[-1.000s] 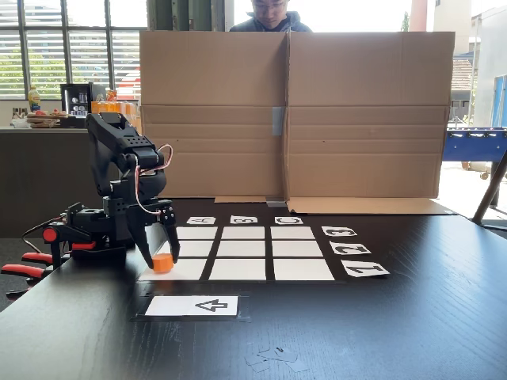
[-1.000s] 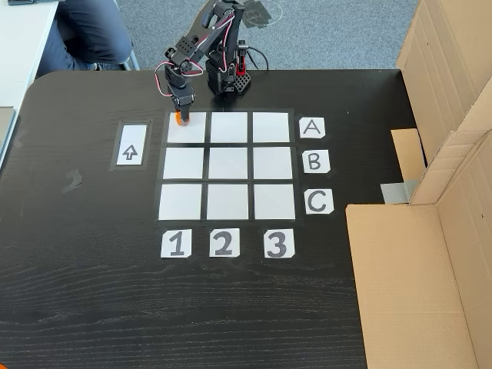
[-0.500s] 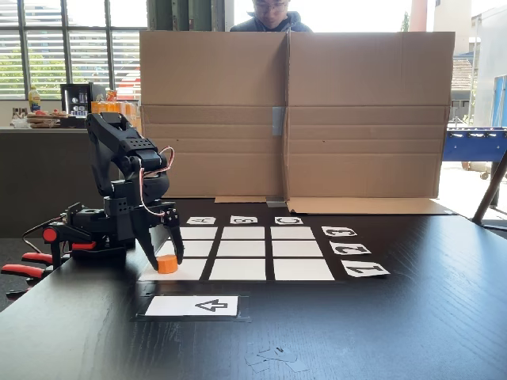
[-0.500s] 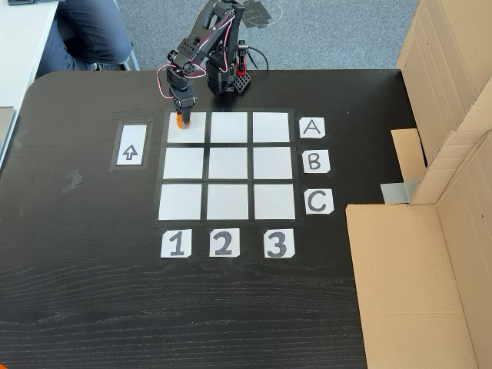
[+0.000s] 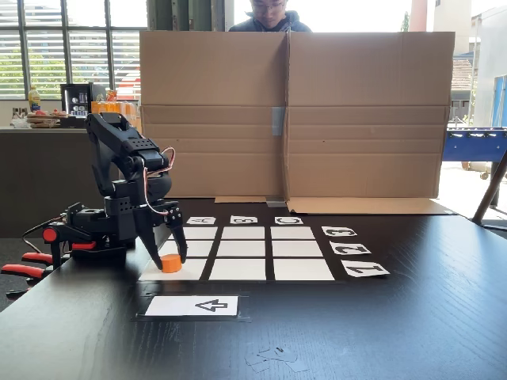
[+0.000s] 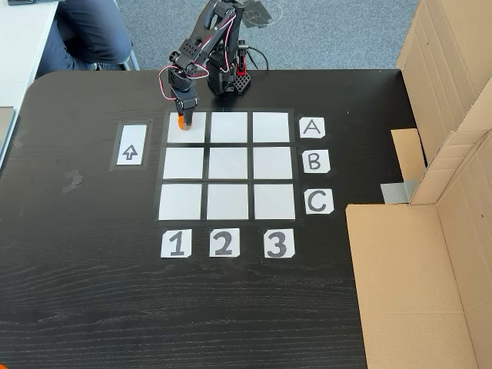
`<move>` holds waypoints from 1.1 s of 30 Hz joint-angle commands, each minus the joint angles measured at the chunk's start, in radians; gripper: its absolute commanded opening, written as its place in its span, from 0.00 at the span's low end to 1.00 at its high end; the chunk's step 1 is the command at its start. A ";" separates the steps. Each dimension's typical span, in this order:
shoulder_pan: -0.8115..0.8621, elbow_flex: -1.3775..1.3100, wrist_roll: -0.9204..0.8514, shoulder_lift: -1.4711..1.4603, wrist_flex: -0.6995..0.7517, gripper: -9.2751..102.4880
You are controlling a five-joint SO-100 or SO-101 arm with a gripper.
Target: Pick up the round, orange token and place it in the grid on square A1.
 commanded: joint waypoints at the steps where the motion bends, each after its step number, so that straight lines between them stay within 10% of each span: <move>1: -0.014 0.012 0.009 -0.017 0.000 0.18; 8: 0.000 0.011 0.006 -0.021 0.000 0.37; 33: 0.094 -0.092 0.008 0.041 -0.003 0.44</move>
